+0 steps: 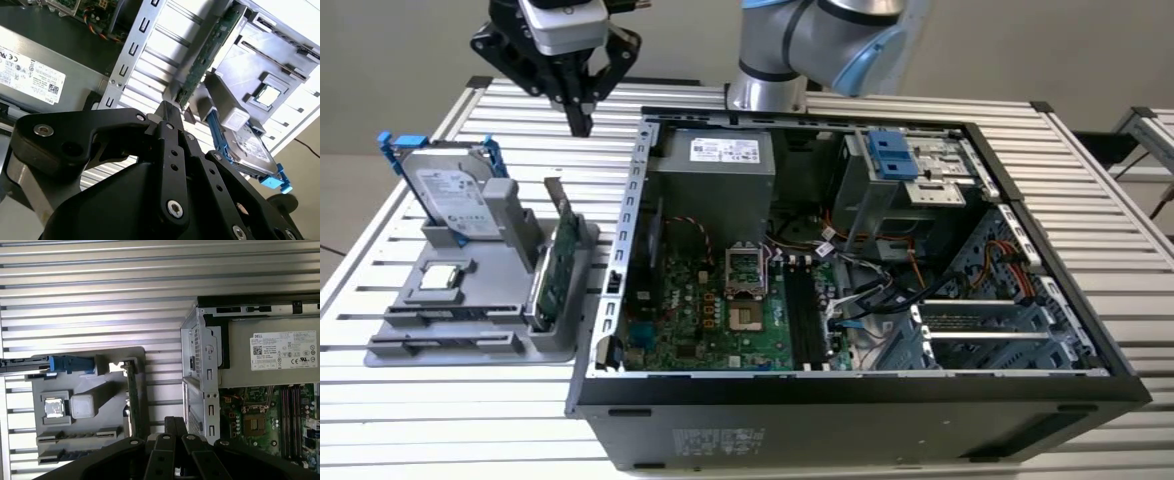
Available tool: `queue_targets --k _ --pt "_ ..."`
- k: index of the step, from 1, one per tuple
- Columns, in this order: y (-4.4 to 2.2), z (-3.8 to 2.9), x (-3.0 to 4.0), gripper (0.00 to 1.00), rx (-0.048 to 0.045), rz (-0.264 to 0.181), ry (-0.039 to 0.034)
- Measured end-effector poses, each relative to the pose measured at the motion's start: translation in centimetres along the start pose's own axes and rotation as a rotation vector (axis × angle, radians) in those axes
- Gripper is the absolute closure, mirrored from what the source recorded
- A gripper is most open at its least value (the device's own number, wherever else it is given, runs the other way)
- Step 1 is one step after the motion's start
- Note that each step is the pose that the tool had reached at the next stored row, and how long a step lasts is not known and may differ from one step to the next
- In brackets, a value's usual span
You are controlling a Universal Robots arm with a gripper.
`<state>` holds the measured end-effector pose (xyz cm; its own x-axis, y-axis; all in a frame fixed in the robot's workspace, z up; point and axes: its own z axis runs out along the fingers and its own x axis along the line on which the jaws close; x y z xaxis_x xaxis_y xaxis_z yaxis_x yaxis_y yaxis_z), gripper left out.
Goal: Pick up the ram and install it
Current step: 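Reach for the ram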
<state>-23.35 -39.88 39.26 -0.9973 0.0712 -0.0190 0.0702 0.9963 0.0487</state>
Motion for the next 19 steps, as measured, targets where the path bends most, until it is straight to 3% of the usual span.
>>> queue_targets --k 19 --pt "-0.13 -0.04 1.81 1.00 -0.0001 0.000 -0.0001"
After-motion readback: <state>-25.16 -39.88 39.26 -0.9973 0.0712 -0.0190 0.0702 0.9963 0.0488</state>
